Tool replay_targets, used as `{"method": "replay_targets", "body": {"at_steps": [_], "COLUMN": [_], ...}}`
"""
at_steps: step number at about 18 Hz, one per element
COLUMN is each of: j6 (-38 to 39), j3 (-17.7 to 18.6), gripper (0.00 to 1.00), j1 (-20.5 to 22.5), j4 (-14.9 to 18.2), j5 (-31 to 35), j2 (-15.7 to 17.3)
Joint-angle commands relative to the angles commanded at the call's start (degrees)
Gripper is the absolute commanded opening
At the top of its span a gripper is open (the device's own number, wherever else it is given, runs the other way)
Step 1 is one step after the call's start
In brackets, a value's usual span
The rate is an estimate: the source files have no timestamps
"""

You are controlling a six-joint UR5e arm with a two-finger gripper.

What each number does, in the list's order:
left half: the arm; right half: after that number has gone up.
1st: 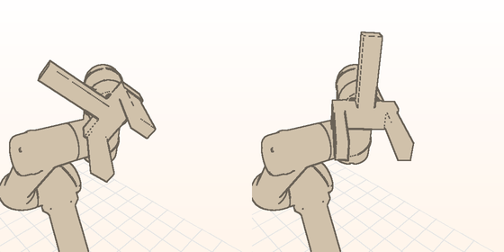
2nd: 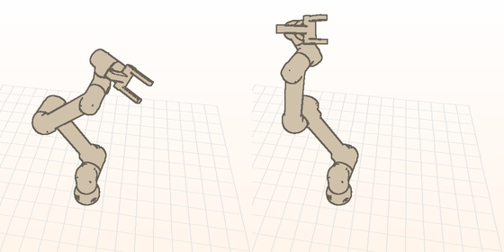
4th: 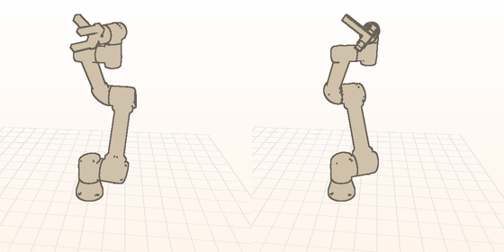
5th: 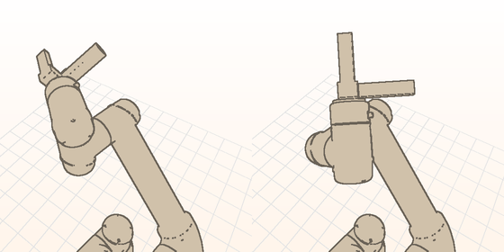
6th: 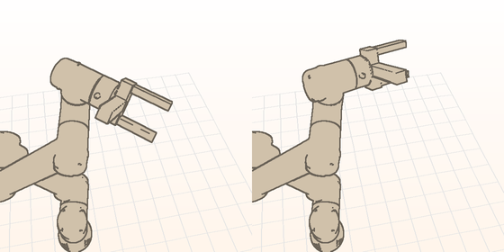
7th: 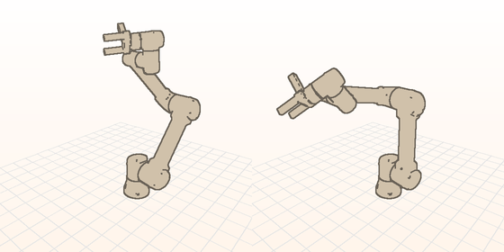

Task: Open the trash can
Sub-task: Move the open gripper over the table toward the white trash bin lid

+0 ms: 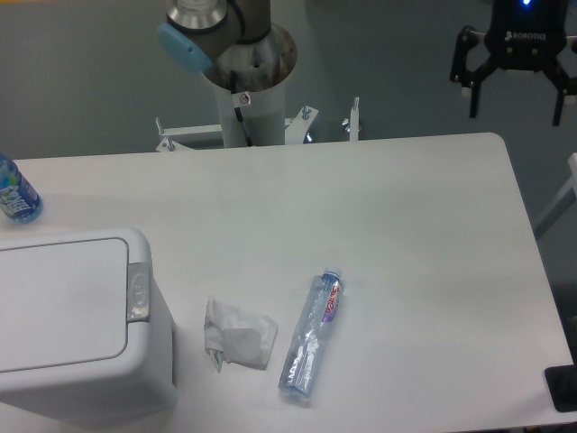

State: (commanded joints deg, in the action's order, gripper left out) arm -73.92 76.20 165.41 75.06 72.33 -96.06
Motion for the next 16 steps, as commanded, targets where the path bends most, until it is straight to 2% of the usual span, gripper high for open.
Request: {"method": "replay_targets", "body": {"at_steps": [5, 8, 13, 16], "j6": [0.7, 2.1, 10.09, 19.12], "j3": [0.17, 0.35, 0.53, 0.53], "gripper": [1.0, 1.0, 1.0, 1.0], "j1": [-0.09, -1.58, -4.83, -7.46], "j4": [0.0, 0.0, -0.09, -0.26], "j5": [0.17, 0.35, 0.35, 0.35], "j2": [0.17, 0.26, 0.35, 0.0]}}
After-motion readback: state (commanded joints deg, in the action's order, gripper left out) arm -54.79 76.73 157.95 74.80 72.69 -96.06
